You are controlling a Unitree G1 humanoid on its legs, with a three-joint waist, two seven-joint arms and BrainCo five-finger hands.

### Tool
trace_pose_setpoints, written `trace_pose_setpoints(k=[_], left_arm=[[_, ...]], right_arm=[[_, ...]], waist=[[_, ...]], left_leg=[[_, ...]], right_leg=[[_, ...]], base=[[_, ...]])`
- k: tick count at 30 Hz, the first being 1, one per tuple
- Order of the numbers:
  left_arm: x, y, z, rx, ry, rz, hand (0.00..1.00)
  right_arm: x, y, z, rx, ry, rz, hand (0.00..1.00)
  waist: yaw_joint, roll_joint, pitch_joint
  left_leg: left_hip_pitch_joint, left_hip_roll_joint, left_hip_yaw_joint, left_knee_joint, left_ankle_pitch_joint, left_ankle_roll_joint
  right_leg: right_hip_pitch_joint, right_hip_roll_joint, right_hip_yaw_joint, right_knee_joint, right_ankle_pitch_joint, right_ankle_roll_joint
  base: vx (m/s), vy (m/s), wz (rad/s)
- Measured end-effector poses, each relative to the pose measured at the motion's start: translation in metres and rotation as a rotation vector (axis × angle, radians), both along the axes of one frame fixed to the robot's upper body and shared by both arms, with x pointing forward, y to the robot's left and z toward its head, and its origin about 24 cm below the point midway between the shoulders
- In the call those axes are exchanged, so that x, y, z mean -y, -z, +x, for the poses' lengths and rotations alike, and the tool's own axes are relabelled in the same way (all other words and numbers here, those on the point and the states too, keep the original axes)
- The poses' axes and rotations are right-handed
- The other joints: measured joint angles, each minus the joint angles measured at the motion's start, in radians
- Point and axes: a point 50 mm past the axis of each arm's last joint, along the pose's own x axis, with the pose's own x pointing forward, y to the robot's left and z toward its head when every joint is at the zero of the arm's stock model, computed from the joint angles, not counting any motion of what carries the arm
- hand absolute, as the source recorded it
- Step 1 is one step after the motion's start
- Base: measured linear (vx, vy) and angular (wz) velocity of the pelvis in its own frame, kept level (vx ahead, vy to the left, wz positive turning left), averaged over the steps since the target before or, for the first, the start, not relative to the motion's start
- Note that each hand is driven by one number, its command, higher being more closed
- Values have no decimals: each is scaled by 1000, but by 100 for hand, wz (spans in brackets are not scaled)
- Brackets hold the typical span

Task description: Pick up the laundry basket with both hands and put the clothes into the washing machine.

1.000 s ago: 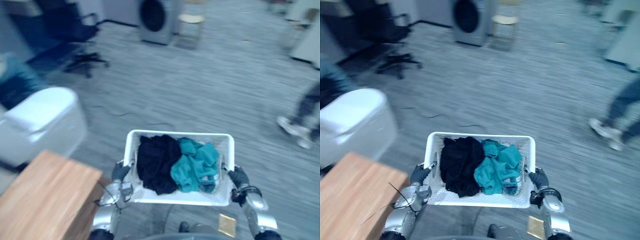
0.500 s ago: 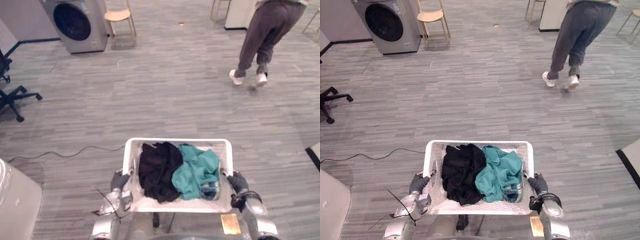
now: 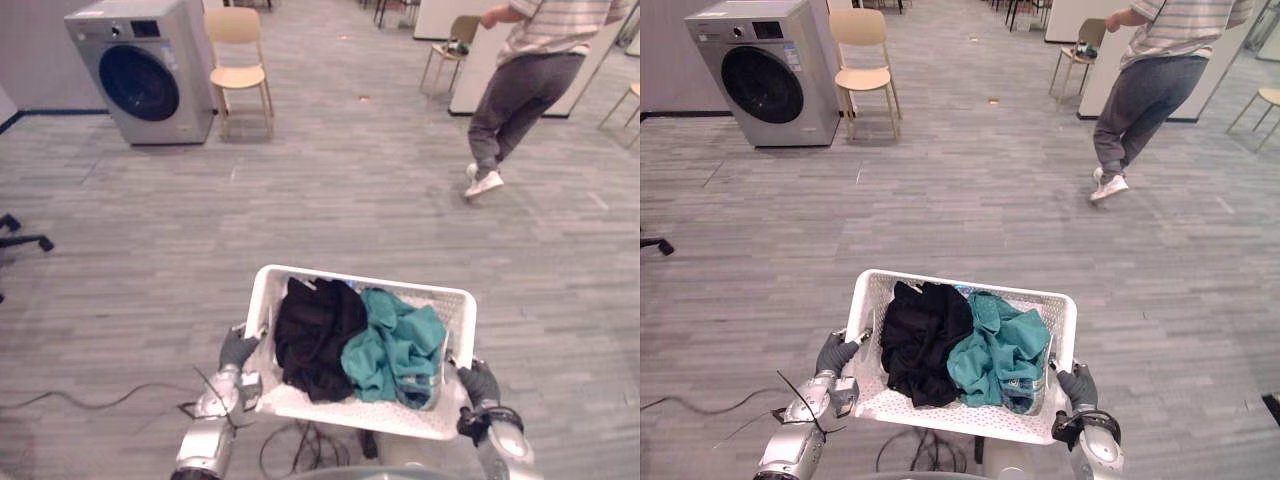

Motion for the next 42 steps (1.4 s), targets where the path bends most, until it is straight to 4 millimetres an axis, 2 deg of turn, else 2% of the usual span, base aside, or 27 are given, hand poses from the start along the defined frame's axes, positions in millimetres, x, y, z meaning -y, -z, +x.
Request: trace_pose_setpoints(k=[1,2,3,6,7,9,10,13,14,15,16,17,19,20,22,23,25,27,28,29,30,32,34,35,38,40,42], left_arm=[[2,1,-1,-4,-6,-9,100],[6,0,1,3,-17,-29,100],[11,3,-3,-6,-45,-64,100],[13,7,-9,-25,-54,-79,100],[10,9,-12,-31,-67,-76,100],[10,7,-13,-14,-80,-87,100],[9,5,-11,7,-91,-100,100],[16,4,-10,15,-80,-118,100],[16,6,-12,4,-76,-114,100],[16,8,-16,-12,-80,-113,100],[16,8,-16,-14,-78,-112,100],[15,8,-15,-14,-64,-100,100],[14,8,-15,-23,-40,-81,100],[12,8,-16,-32,-47,-71,100],[13,8,-16,-34,-48,-70,100],[13,7,-14,-26,-43,-66,100],[13,0,-7,8,-23,-49,100],[13,-5,1,35,-5,-41,100],[12,-9,6,56,0,-32,100],[12,-9,7,57,0,-34,100],[17,-4,5,38,-11,-56,100],[19,-6,7,45,-14,-63,100],[20,-5,7,40,-21,-74,100],[19,-2,4,28,-41,-82,100],[15,3,-4,7,-63,-91,100],[15,3,-4,7,-64,-90,100],[19,3,-4,13,-67,-107,100]], right_arm=[[2,-1,0,1,-2,-6,100],[7,-7,2,22,-12,-34,100],[10,-16,6,49,-43,-64,100],[10,-14,4,41,-13,-62,100],[7,-14,5,45,-9,-60,100],[5,-18,8,66,-16,-63,100],[5,-24,14,98,-20,-76,100],[13,-27,15,120,4,-108,100],[13,-25,13,109,9,-104,100],[10,-20,11,92,17,-87,100],[10,-18,9,85,27,-79,100],[10,-16,4,75,46,-70,100],[8,-8,-2,44,61,-46,100],[6,-6,-3,40,60,-36,100],[5,-6,-4,38,58,-31,100],[6,-6,-6,38,58,-29,100],[4,-9,-9,57,72,-22,100],[5,-16,-8,89,79,-24,100],[4,-19,-6,106,72,-24,100],[5,-20,-5,107,65,-32,100],[9,-20,-3,99,58,-48,100],[12,-26,-1,116,48,-67,100],[13,-27,0,118,35,-68,100],[12,-28,2,119,14,-66,100],[7,-25,1,107,16,-57,100],[6,-25,1,107,20,-55,100],[10,-28,2,119,17,-72,100]], waist=[[6,12,-4],[6,47,9],[42,98,37],[67,113,49],[78,106,52],[119,89,50],[118,79,51],[119,55,30],[120,27,12],[112,-14,-14],[101,-33,-15],[89,-62,-14],[83,-96,-9],[78,-98,-5],[65,-59,15],[55,-27,15],[20,-19,16],[12,-16,14],[24,-26,8],[31,-39,-6],[39,-1,-17],[31,21,-3],[38,54,13],[59,71,27],[92,69,44],[109,49,47],[119,38,42]], left_leg=[[-45,27,-4,132,2,-2],[-200,88,-15,478,98,-48],[-341,154,-18,797,420,-56],[-507,186,-45,1039,389,-52],[-569,188,-26,1033,338,-16],[-644,210,45,887,264,9],[-667,228,126,556,245,19],[-653,182,172,83,327,-9],[-647,152,183,91,369,-1],[-631,84,194,119,363,77],[-618,65,196,140,338,99],[-588,30,201,170,283,122],[-464,-41,198,116,198,133],[-376,-63,190,83,164,138],[-257,-64,159,32,143,141],[-179,-56,126,-19,143,141],[-96,-53,92,-55,142,139],[-25,-38,91,-80,104,77],[16,-40,104,-90,66,50],[67,-30,86,-84,33,29],[78,8,68,-46,29,22],[-3,55,15,222,77,-16],[-156,112,-30,583,344,-86],[-273,154,-61,804,594,-141],[-515,193,-47,1048,427,-30],[-566,229,26,909,325,20],[-546,234,116,421,289,36]], right_leg=[[13,6,-8,22,-30,-13],[60,34,-36,36,-89,-25],[143,85,-13,21,-145,-46],[285,104,13,-38,-190,-59],[374,98,43,-99,-194,-65],[475,72,96,-184,-215,-50],[538,41,109,-220,-260,-29],[593,-16,114,-204,-370,15],[599,-50,121,-192,-393,28],[598,-102,133,-104,-411,54],[577,-125,134,-17,-406,65],[492,-162,139,213,-338,133],[327,-214,148,592,14,105],[232,-210,166,772,-31,69],[148,-165,150,867,-142,43],[88,-121,120,822,-208,45],[22,-104,65,627,-266,58],[-16,-103,-3,305,-246,48],[-15,-85,-22,55,-168,37],[-15,-59,7,23,10,-10],[-18,-35,0,87,-36,-27],[25,-33,-42,159,-142,-32],[115,10,-48,149,-208,-47],[198,49,-36,101,-230,-64],[420,72,19,-67,-240,-75],[489,47,44,-127,-241,-73],[540,4,84,-144,-278,-13]], base=[[754,-219,20],[860,-233,-26],[708,-174,-32],[697,-54,-47],[718,-16,-59],[738,83,-68],[644,122,-27],[658,240,-9],[881,384,-10],[613,267,8],[822,301,37],[637,240,41],[836,294,28],[854,240,14],[661,142,15],[625,91,60],[636,43,84],[671,-52,58],[869,-144,33],[878,-160,12],[746,-153,16],[621,-166,23],[605,-157,-13],[760,-42,-68],[631,33,-76],[468,92,-63],[640,223,-64]])
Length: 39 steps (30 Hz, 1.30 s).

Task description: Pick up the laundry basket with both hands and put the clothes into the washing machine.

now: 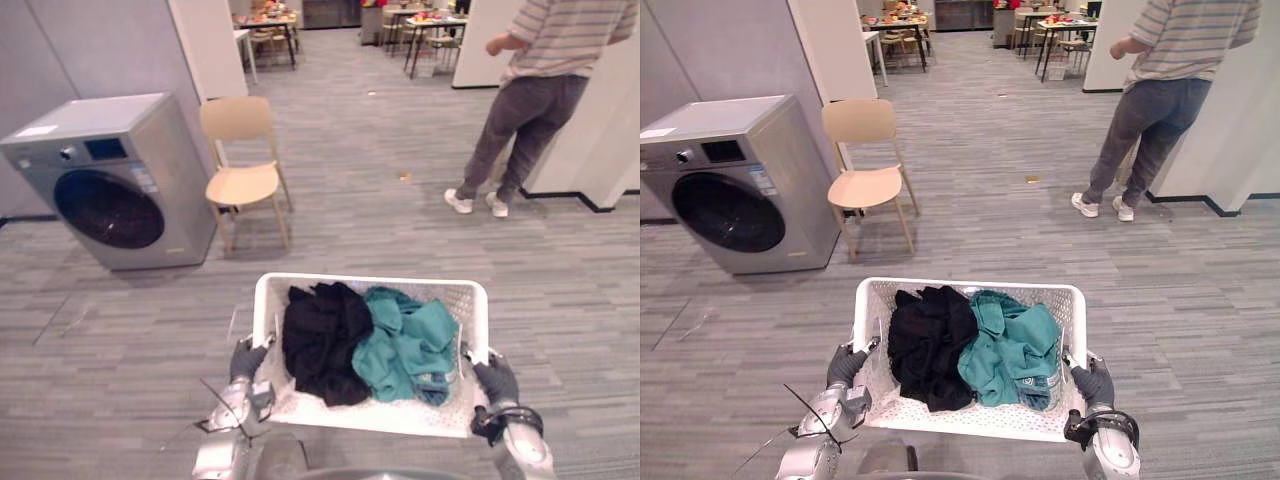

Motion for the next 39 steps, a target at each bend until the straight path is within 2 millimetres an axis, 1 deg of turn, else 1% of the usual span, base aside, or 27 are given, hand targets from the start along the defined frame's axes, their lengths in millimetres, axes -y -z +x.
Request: trace_pose_setpoints(k=[1,2,3,8,9,11,14,15,16,18,20,23,24,25,26,27,28,29,30,31,33,34,35,36,37,38,39], left_arm=[[4,0,0,2,1,-10,100],[5,0,0,3,6,-10,100],[1,19,-16,-97,26,22,100],[-1,22,-18,-110,23,26,100],[-2,25,-19,-125,23,30,100],[-8,39,-27,-203,27,51,100],[-17,54,-41,-296,32,74,100],[-21,57,-43,-315,27,70,100],[-22,56,-41,-311,23,68,100],[-26,50,-22,-271,38,78,100],[-30,50,-21,-278,28,74,100],[-28,51,-21,-277,27,64,100],[-22,51,-21,-274,30,49,100],[-21,51,-21,-276,30,43,100],[-17,51,-21,-273,31,33,100],[-17,49,-19,-261,32,33,100],[-15,43,-13,-222,36,29,100],[-15,41,-12,-208,35,28,100],[-16,38,-10,-188,32,32,100],[-19,37,-9,-180,31,38,100],[-21,33,-5,-157,31,47,100],[-20,32,-3,-151,34,45,100],[-19,29,3,-134,39,44,100],[-19,27,5,-127,43,45,100],[-19,27,6,-127,44,45,100],[-19,27,6,-129,47,45,100],[-19,29,3,-138,46,44,100]], right_arm=[[3,-2,0,7,1,-14,100],[5,-3,0,6,3,-22,100],[1,27,-6,-125,6,10,100],[1,33,-9,-144,9,17,100],[1,38,-11,-162,9,25,100],[-3,58,-21,-252,19,79,100],[-6,80,-38,-357,53,156,100],[-8,81,-33,-355,53,172,100],[-8,82,-30,-360,45,176,100],[-10,86,-23,-359,55,230,100],[-12,87,-17,-361,45,248,100],[-10,86,-12,-358,39,246,100],[-7,86,-14,-360,44,241,100],[-2,86,-16,-364,52,233,100],[-1,82,-12,-336,51,226,100],[0,80,-9,-322,47,221,100],[3,75,-5,-288,46,211,100],[2,74,-4,-279,41,216,100],[-2,72,-1,-262,23,227,100],[-4,72,0,-255,17,231,100],[-6,69,2,-232,11,241,100],[-5,68,2,-223,16,243,100],[-3,65,4,-203,25,243,100],[-2,65,4,-201,30,246,100],[-2,66,3,-202,35,251,100],[-3,67,1,-204,42,259,100],[-4,67,0,-202,47,264,100]], waist=[[-1,14,-8],[-2,15,-14],[-31,-50,-93],[-33,-54,-89],[-35,-52,-89],[-52,-52,-89],[-57,-53,-87],[-57,-55,-82],[-57,-63,-75],[-55,-67,-27],[-52,-66,-14],[-42,-58,-11],[-50,-47,-9],[-56,-40,-7],[-58,-36,-4],[-58,-35,-3],[-63,-46,9],[-67,-35,17],[-77,-45,20],[-81,-48,20],[-83,-49,21],[-86,-46,23],[-92,-44,29],[-93,-49,27],[-96,-51,27],[-103,-56,25],[-118,-50,21]], left_leg=[[29,-18,-8,-222,96,-15],[40,-35,-12,-278,83,-20],[263,-188,4,-686,152,-25],[263,-190,3,-715,160,-31],[261,-190,3,-728,167,-32],[259,-190,-2,-760,180,-36],[239,-188,-6,-777,190,-34],[220,-188,-5,-757,187,-31],[196,-188,-9,-725,172,-21],[81,-164,-52,-508,70,-14],[49,-156,-58,-438,23,-11],[34,-183,-43,-388,-35,8],[32,-214,-40,-381,-72,33],[36,-223,-41,-383,-76,39],[52,-255,-43,-413,-79,46],[75,-277,-45,-436,-78,53],[145,-314,-56,-490,-68,78],[165,-319,-63,-501,-69,80],[202,-330,-95,-517,-78,93],[219,-332,-106,-525,-81,99],[274,-331,-129,-567,-95,114],[283,-331,-139,-577,-98,117],[314,-329,-164,-607,-107,116],[337,-329,-180,-627,-116,102],[352,-330,-191,-632,-125,99],[372,-329,-214,-631,-140,89],[395,-307,-246,-601,-180,54]], right_leg=[[-6,3,14,35,-39,29],[-15,-5,31,62,-66,48],[-108,-100,87,4,-11,101],[-122,-99,85,3,-12,102],[-128,-98,84,0,-12,102],[-135,-95,77,-17,-9,102],[-143,-91,69,-58,10,101],[-143,-92,70,-86,26,105],[-142,-94,64,-97,34,106],[-116,-94,23,-137,59,114],[-101,-95,19,-163,69,119],[-98,-134,21,-167,61,145],[-117,-168,20,-93,42,177],[-150,-172,19,-23,35,188],[-247,-199,13,177,39,182],[-298,-221,5,292,55,156],[-404,-258,-1,539,137,22],[-426,-253,5,610,134,11],[-458,-224,0,699,104,29],[-471,-202,-3,720,84,38],[-544,-91,-22,660,16,70],[-556,-73,-40,604,13,70],[-558,-34,-102,377,27,64],[-551,-7,-119,163,79,56],[-541,10,-107,67,113,53],[-525,35,-75,-28,173,39],[-499,59,-35,-34,258,4]], base=[[476,230,-43],[279,148,-22],[94,53,-7],[0,0,0],[0,0,0],[17,-14,6],[56,-8,-1],[67,10,0],[76,20,17],[60,33,37],[54,80,9],[70,147,-6],[71,191,5],[67,246,11],[26,176,12],[158,311,35],[181,260,44],[259,272,69],[174,140,55],[255,143,51],[286,100,25],[406,83,37],[478,61,49],[526,48,53],[535,7,51],[474,-18,71],[519,-44,77]])
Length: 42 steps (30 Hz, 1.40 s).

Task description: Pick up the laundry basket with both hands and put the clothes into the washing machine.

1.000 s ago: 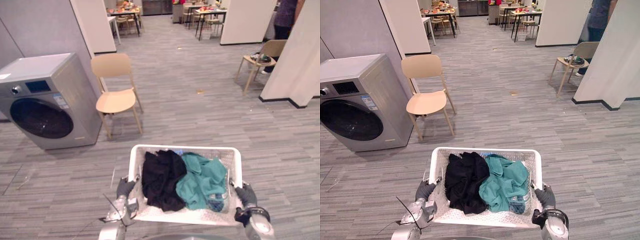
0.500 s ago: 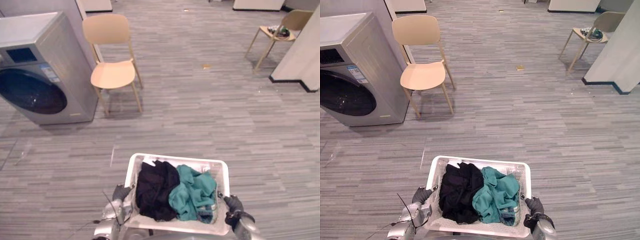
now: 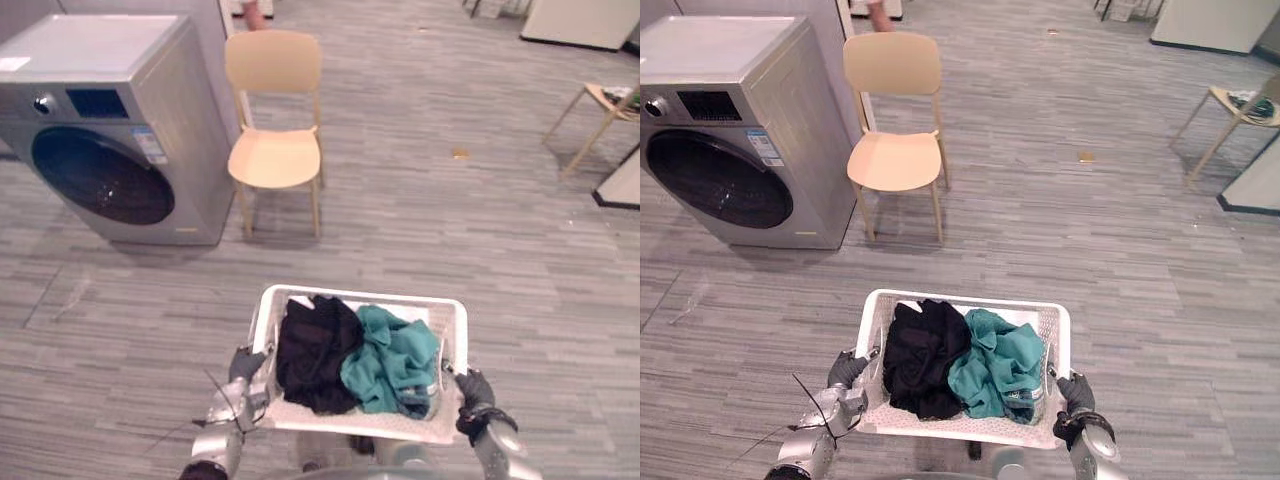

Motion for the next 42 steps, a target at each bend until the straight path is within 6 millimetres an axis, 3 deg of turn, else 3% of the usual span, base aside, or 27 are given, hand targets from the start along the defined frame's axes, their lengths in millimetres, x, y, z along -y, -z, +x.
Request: trace_pose_setpoints(k=[1,2,3,4,5,6,8,10,13,14,16,17,18,19,20,23,24,26,27,28,29,31,32,34,37,39,42], left_arm=[[0,0,1,2,0,-2,100],[4,-2,4,14,5,-16,100],[5,-2,4,16,2,-17,100],[5,0,0,6,-5,-23,100],[4,0,-5,6,-18,-29,100],[4,-1,-9,11,-21,-37,100],[3,-1,-12,16,-30,-42,100],[1,-2,-12,24,-51,-51,100],[2,-3,-12,29,-60,-60,100],[3,-3,-12,29,-58,-61,100],[5,-2,-12,26,-57,-66,100],[6,1,-14,10,-58,-71,100],[1,4,-18,-11,-65,-55,100],[-3,4,-18,-14,-62,-45,100],[-2,2,-14,-4,-48,-41,100],[-2,1,-12,-1,-44,-40,100],[-4,-4,-7,23,-45,-28,100],[-11,-12,4,55,-52,-11,100],[-12,-18,13,88,-47,-7,100],[-12,-24,19,112,-41,-3,100],[-13,-35,30,167,-31,6,100],[-17,-51,46,236,-23,24,100],[-17,-55,50,256,-26,15,100],[-12,-59,53,277,-24,0,100],[-11,-63,56,292,-35,0,100],[-15,-80,72,350,-26,28,100],[-24,-140,122,530,-2,98,100]], right_arm=[[0,0,0,3,1,1,100],[-3,-2,2,9,1,10,100],[3,-3,-1,2,3,3,100],[6,-5,-5,-4,-8,-10,100],[1,-6,-6,0,-29,-4,100],[4,-9,-10,6,-31,-14,100],[5,-12,-8,20,-34,-20,100],[5,-19,4,50,-58,-33,100],[9,-23,10,58,-76,-53,100],[12,-24,10,57,-77,-62,100],[14,-24,9,52,-79,-71,100],[15,-20,7,35,-75,-69,100],[8,-14,8,9,-73,-43,100],[6,-12,7,0,-74,-37,100],[8,-12,7,0,-74,-42,100],[8,-13,11,5,-74,-41,100],[4,-15,18,20,-87,-35,100],[-2,-22,33,55,-115,-32,100],[-3,-27,42,79,-129,-38,100],[-4,-30,47,94,-135,-41,100],[-3,-38,55,134,-139,-45,100],[-2,-51,66,195,-144,-55,100],[-2,-56,71,218,-144,-63,100],[4,-61,73,241,-140,-78,100],[8,-73,86,263,-185,-117,100],[7,-90,106,303,-238,-154,100],[1,-152,158,485,-285,-215,100]], waist=[[-2,-5,-5],[8,18,0],[8,35,11],[13,51,20],[31,59,23],[45,68,28],[85,60,35],[114,49,38],[121,45,39],[119,45,38],[116,56,31],[117,63,16],[117,28,-21],[114,-8,-37],[109,-45,-54],[107,-55,-61],[97,-53,-60],[91,-43,-54],[91,-27,-44],[90,-19,-40],[86,-5,-31],[71,-9,-27],[59,-18,-27],[51,-28,-19],[72,27,-34],[80,36,-2],[95,33,81]], left_leg=[[5,9,-9,27,-14,-19],[-21,38,0,133,-23,-45],[-96,52,36,406,26,-108],[-187,76,38,691,167,-181],[-273,113,44,906,218,-200],[-364,157,59,1123,211,-189],[-481,210,89,1229,164,-127],[-588,224,130,1064,140,-88],[-591,198,158,519,155,-97],[-554,180,153,268,201,-110],[-517,173,142,90,254,-111],[-509,168,132,65,334,-86],[-516,149,150,102,440,-58],[-519,117,162,114,426,-41],[-518,71,171,143,392,-17],[-429,28,177,131,324,10],[-353,13,180,100,299,17],[-284,5,183,85,299,17],[-229,7,168,58,299,17],[-201,11,162,35,298,17],[-169,24,149,13,278,15],[-160,27,135,13,250,6],[-161,21,122,19,246,-1],[-154,18,86,18,221,-35],[-200,84,71,8,224,-72],[-219,111,57,-34,254,-108],[-328,137,50,-13,288,-124]], right_leg=[[18,9,1,-2,42,-37],[44,22,-28,18,12,-56],[119,18,-59,33,-48,-78],[204,23,-59,24,-82,-88],[274,29,-52,5,-112,-97],[367,40,-45,-30,-145,-105],[461,33,-13,-71,-177,-107],[517,-3,26,-96,-206,-107],[569,-60,65,-96,-246,-65],[599,-78,79,-92,-277,-37],[641,-81,99,-86,-329,-4],[674,-83,125,-76,-367,10],[671,-121,146,-40,-387,30],[657,-153,150,-15,-384,34],[624,-196,158,67,-325,86],[544,-199,192,322,-126,173],[452,-200,219,561,-52,277],[320,-204,198,755,-117,258],[247,-231,123,777,-206,156],[212,-243,83,759,-247,118],[161,-239,39,667,-293,98],[123,-227,41,411,-304,118],[142,-220,64,188,-247,126],[162,-224,52,121,-107,131],[163,-164,5,13,-67,93],[158,-133,-21,-42,-22,69],[65,-112,-41,-48,20,43]], base=[[701,-82,67],[976,-130,66],[1080,-137,63],[886,-102,55],[701,-54,16],[644,-29,-12],[447,-10,-34],[492,76,-54],[485,162,-51],[538,244,-43],[512,281,-35],[580,406,-44],[673,459,-32],[681,429,-4],[570,329,18],[570,342,13],[492,293,7],[414,239,-6],[287,139,-15],[235,68,-6],[162,8,9],[152,-78,47],[124,-139,64],[101,-190,65],[136,-211,13],[92,-165,7],[-35,-114,1]])
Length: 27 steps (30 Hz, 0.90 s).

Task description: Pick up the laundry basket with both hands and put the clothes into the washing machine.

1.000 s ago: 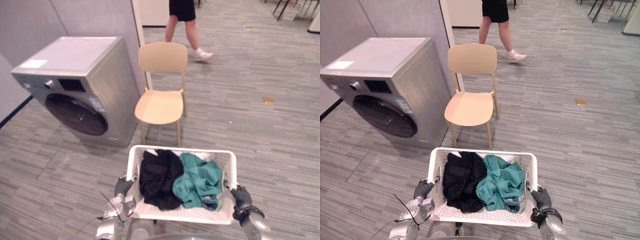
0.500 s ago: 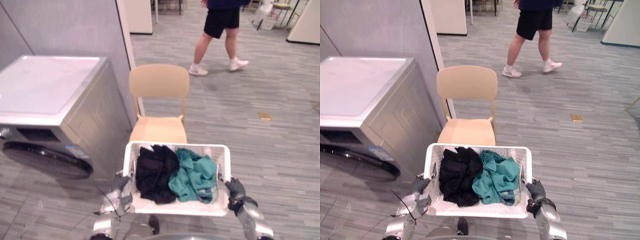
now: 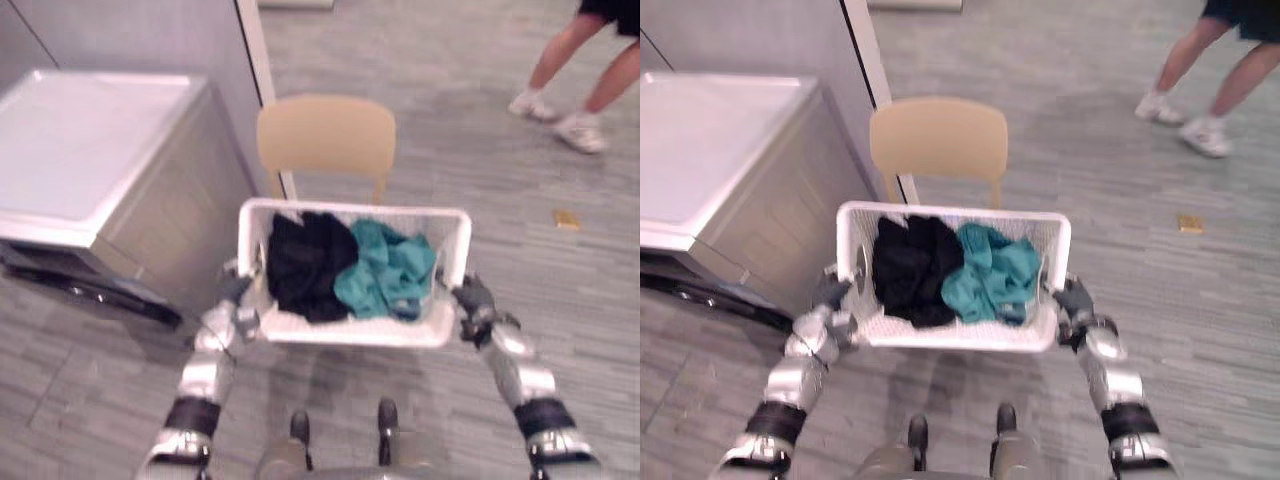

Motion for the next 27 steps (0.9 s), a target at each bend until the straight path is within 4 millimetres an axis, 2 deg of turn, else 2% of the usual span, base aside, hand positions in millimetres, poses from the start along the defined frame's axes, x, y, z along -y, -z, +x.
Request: trace_pose_setpoints(k=[1,3,7,13,15,20,25,27], left_arm=[[-2,-14,10,36,-4,6,100],[-8,-64,38,162,-32,10,100],[-24,-119,61,275,-73,37,100],[-31,-154,81,283,-110,45,100],[-30,-164,86,278,-108,57,100],[-25,-187,91,289,-101,132,100],[-24,-189,95,261,-97,160,100],[-23,-199,96,276,-102,166,100]], right_arm=[[-2,-14,10,38,-1,0,100],[-13,-56,37,147,-2,20,100],[-34,-93,58,230,-30,39,100],[-47,-123,78,259,-27,38,100],[-47,-127,81,260,-16,41,100],[-46,-128,85,241,-1,59,100],[-47,-122,88,207,11,66,100],[-48,-129,91,217,13,66,100]], waist=[[1,1,15],[4,2,62],[13,3,95],[25,4,134],[26,3,147],[24,2,163],[21,-3,170],[23,-12,191]], left_leg=[[-25,1,-1,11,3,-4],[-87,6,10,41,6,-4],[-161,19,68,89,3,-3],[-239,52,99,142,-8,0],[-262,58,99,148,-8,0],[-329,83,123,192,-14,2],[-380,116,126,264,-49,-1],[-408,130,120,286,-58,-6]], right_leg=[[-20,0,-3,6,5,-4],[-86,-1,1,39,7,-7],[-157,1,18,65,9,-10],[-203,21,14,46,31,-22],[-212,27,13,27,44,-23],[-236,45,16,-26,81,-25],[-238,71,17,-66,104,-26],[-246,84,14,-84,116,-28]], base=[[-87,-88,4],[-95,-61,-4],[-72,-13,-11],[-32,-15,-4],[-4,-1,-3],[7,-6,-9],[12,-31,-13],[-6,-48,-6]])
